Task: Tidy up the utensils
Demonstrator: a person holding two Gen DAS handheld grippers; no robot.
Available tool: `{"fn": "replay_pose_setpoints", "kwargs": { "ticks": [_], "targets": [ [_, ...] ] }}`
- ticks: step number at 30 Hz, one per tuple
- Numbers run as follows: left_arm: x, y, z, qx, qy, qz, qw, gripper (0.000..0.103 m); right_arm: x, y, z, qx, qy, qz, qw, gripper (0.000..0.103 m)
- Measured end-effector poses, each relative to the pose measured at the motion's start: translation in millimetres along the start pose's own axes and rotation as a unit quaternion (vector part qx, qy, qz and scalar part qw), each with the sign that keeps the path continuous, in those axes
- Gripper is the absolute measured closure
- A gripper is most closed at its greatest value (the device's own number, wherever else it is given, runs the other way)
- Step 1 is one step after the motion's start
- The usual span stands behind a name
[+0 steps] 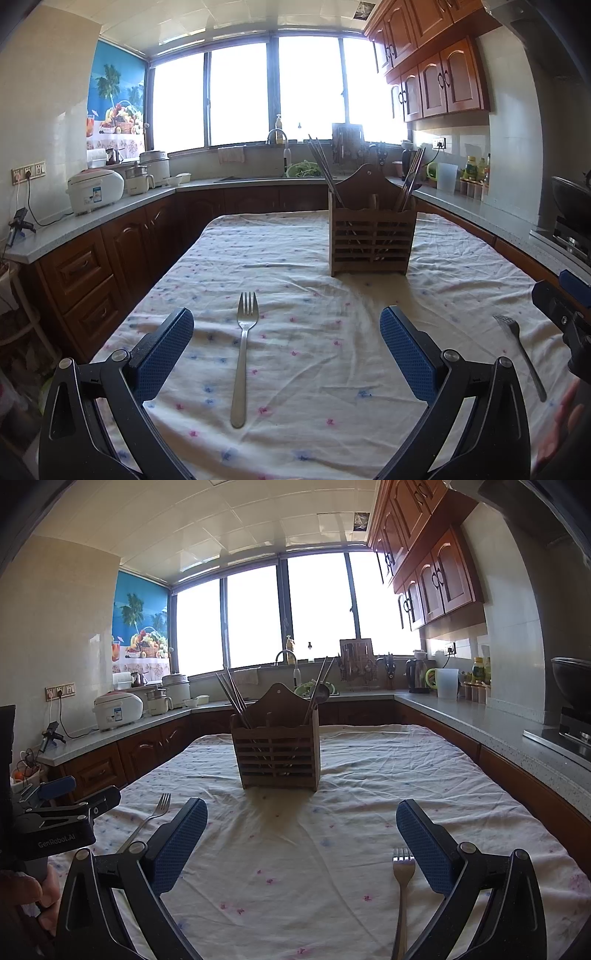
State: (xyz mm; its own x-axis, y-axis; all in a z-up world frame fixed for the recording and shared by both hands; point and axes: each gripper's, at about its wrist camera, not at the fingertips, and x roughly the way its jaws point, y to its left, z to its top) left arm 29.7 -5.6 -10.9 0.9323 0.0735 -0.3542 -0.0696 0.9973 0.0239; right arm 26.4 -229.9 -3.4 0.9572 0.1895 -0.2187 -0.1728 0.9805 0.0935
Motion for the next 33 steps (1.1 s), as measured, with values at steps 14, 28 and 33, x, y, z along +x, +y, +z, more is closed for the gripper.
{"fn": "replay_pose_setpoints", "kwargs": {
  "ticks": [14,28,33],
  "targets": [
    [-0.1,-0.3,-0.1,0.005,0.0,0.001,1.0,0.0,0.2,-0.3,0.5,0.001,-0.003,0.001,1.0,0.0],
    [-1.8,0.2,-0.4,0.006,-0.007,0.006,0.9999,0.0,-1.8,-0.4,0.3,0.001,-0.006,0.005,1.0,0.0],
    [-2.1,-0.5,-0.4,0.008,-0.008,0.006,0.9999,0.0,-1.9,-0.3,0.3,0.002,-0.006,0.005,1.0,0.0]
  ]
}}
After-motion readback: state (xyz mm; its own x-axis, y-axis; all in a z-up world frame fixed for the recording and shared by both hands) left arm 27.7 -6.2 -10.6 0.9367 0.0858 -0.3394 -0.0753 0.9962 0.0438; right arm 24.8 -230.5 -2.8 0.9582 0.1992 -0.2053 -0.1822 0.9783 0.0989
